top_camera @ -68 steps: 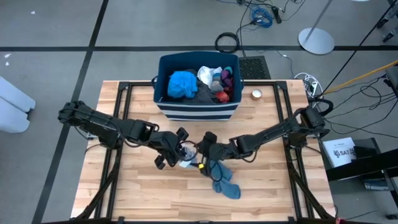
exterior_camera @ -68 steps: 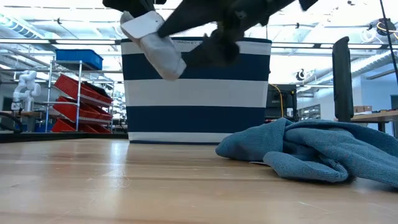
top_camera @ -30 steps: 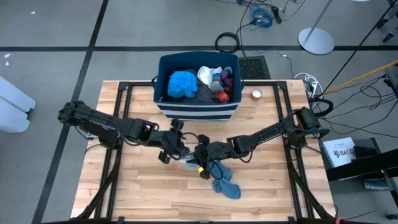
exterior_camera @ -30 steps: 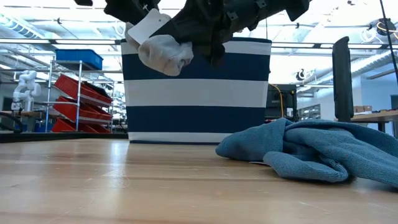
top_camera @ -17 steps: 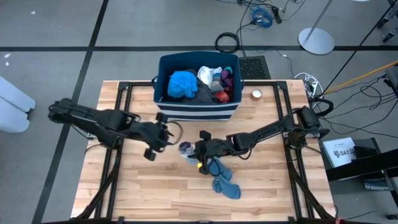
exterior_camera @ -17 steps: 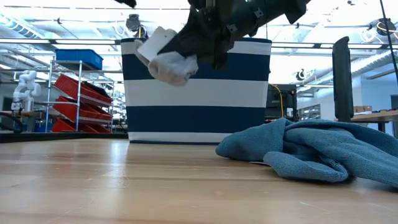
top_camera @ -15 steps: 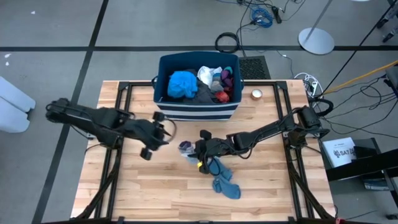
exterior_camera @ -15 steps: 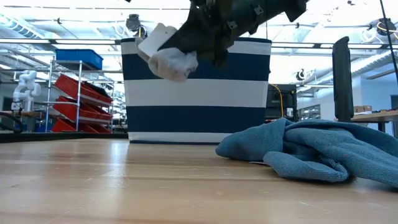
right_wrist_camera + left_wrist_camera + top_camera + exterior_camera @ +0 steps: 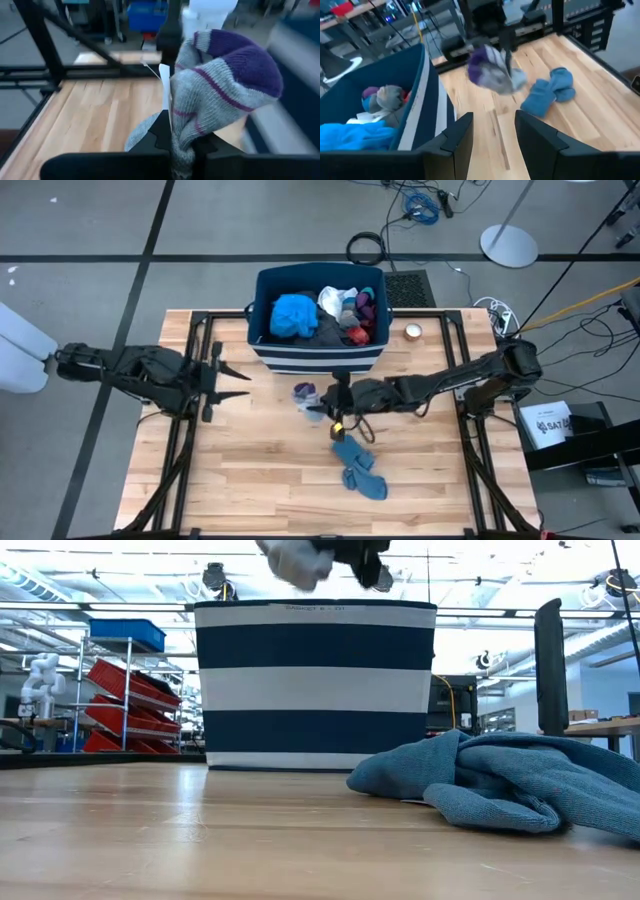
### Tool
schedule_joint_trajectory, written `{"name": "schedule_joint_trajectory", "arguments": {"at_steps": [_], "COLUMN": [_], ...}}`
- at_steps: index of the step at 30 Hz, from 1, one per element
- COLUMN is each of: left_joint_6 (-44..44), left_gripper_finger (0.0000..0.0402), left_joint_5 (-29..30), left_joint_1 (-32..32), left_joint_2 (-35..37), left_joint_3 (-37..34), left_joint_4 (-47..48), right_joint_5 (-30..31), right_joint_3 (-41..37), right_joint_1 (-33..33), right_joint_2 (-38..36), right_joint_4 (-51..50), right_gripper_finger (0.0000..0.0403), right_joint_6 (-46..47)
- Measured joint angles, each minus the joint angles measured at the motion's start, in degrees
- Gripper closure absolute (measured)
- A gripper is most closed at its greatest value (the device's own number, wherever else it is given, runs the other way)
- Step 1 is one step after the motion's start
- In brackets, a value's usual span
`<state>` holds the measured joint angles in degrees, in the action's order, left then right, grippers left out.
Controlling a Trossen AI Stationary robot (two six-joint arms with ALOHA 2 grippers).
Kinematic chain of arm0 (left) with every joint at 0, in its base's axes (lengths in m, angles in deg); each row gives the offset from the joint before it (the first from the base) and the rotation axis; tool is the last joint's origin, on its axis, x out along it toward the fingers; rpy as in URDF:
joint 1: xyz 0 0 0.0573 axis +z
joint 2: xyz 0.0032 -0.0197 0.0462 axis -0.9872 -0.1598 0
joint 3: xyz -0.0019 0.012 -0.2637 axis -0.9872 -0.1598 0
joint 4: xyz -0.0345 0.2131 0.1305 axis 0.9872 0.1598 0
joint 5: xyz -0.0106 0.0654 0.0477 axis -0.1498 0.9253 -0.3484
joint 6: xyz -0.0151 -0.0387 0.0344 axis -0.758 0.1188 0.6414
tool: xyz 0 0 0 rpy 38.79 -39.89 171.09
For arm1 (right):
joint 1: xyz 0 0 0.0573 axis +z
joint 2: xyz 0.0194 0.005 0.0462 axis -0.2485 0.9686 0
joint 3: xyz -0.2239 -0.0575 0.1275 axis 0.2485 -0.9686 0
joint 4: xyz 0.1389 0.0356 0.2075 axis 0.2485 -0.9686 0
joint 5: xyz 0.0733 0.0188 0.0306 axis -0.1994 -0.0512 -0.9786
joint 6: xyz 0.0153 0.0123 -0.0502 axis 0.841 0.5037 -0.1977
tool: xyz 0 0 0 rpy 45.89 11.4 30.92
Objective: Sort clothes
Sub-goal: Put the gray and purple sock into the blue laundry bin
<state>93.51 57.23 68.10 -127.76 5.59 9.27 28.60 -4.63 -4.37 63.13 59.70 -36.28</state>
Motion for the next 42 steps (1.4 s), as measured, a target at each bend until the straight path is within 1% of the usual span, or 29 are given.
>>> {"name": "schedule_joint_trajectory", "arguments": {"at_steps": [4, 9, 13, 19, 23, 28, 31, 35, 40, 42], "left_joint_6": [-1.2, -5.3, -8.5, -9.0, -9.0, -8.7, -8.5, -6.9, -4.2, -3.5], "left_gripper_finger": [0.0246, 0.0246, 0.0246, 0.0246, 0.0246, 0.0246, 0.0246, 0.0246, 0.0246, 0.0246], "left_joint_5": [0.2, 0.3, 0.3, 0.3, 0.3, 0.3, 0.4, 0.4, 0.4, 0.5], "left_joint_1": [0.0, 0.0, 0.0, 0.0, 0.0, 0.0, 0.0, 0.0, 0.0, 0.0], "left_joint_2": [2.2, 1.9, 1.5, 1.4, 1.4, 1.4, 1.4, 1.4, 1.4, 1.4], "left_joint_3": [-3.1, -4.1, -4.1, -4.1, -4.1, -4.1, -4.1, -4.1, -4.1, -4.1], "left_joint_4": [-1.6, -1.9, -2.1, -2.0, -2.0, -2.1, -2.6, -4.2, -5.8, -6.3], "right_joint_5": [0.0, -0.2, 0.0, 0.1, 0.0, -0.2, -0.3, -0.6, -0.6, -0.6], "right_joint_3": [0.0, 0.1, 2.5, 9.5, 13.6, 18.9, 20.5, 23.6, 27.9, 29.4], "right_joint_1": [-2.3, -7.1, -12.7, -22.4, -28.1, -33.0, -34.8, -36.7, -37.9, -37.9], "right_joint_2": [-3.6, -7.6, -9.2, -8.4, -8.3, -8.3, -8.3, -8.3, -8.3, -8.3], "right_joint_4": [2.8, 9.4, 12.8, 12.0, 6.5, -4.5, -8.5, -16.0, -27.1, -29.8], "right_gripper_finger": [0.0394, 0.0394, 0.0394, 0.0394, 0.0394, 0.0394, 0.0394, 0.0394, 0.0394, 0.0394], "right_joint_6": [-6.4, -14.6, -15.9, -15.6, -11.8, -8.3, -8.0, -4.0, -0.4, 0.9]}}
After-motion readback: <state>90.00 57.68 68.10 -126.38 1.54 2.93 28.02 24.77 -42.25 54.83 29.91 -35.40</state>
